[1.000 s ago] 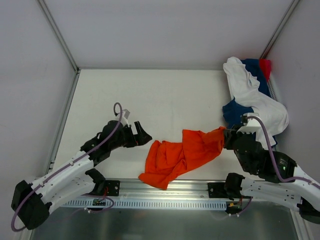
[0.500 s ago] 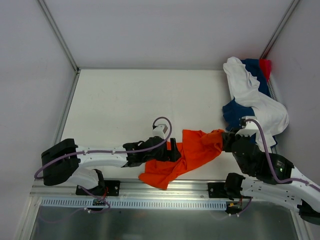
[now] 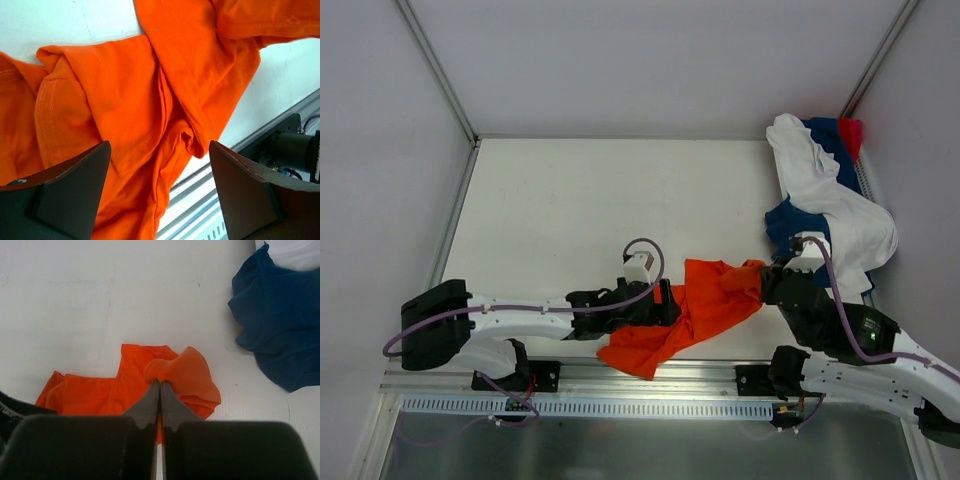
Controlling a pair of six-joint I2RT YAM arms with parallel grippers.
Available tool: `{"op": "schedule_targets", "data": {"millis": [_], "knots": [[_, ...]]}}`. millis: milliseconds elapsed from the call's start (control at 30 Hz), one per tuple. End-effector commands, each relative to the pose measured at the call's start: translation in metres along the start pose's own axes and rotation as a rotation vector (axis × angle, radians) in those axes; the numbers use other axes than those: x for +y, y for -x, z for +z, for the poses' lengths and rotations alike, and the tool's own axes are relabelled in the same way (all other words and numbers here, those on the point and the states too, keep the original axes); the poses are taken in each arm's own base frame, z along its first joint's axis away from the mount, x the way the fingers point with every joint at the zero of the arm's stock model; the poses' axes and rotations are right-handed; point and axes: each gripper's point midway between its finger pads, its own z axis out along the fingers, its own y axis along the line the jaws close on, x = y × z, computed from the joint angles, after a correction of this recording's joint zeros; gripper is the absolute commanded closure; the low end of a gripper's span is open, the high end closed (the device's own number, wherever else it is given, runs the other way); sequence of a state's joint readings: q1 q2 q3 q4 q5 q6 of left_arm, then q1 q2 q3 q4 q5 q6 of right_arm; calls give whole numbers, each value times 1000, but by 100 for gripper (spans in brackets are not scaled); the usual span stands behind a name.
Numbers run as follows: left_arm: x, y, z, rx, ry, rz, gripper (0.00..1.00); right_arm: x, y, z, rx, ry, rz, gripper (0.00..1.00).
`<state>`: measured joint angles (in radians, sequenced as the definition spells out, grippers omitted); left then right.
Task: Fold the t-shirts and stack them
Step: Flatten out the tshirt
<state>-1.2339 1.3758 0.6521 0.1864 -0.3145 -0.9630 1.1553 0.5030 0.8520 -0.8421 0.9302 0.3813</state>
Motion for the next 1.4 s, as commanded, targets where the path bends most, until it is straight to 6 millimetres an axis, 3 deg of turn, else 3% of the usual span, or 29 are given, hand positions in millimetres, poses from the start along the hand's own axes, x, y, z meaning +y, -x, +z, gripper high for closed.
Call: {"op": "schedule_targets", "data": {"millis": [0, 133, 267, 467, 800, 1100, 1367], "knots": [[-8, 26, -25, -121, 40, 12, 20, 0, 3, 2, -15, -18, 11, 99], [0, 26, -31, -131, 70, 21, 19, 0, 1, 4, -12, -26, 9, 99], [16, 10, -22, -98, 114, 13, 19, 0, 0, 4, -13, -26, 13, 99], [17, -2, -10, -79, 118, 10, 20, -3, -3, 4, -9, -31, 12, 99], [11, -20, 9, -43, 58, -5, 23, -7, -8, 4, -8, -39, 19, 99], [5, -25, 16, -27, 38, 1, 24, -7, -11, 6, -5, -45, 6, 100], [0, -22, 16, -34, 27, 5, 36, -6, -16, 9, 9, -59, -11, 99]]}}
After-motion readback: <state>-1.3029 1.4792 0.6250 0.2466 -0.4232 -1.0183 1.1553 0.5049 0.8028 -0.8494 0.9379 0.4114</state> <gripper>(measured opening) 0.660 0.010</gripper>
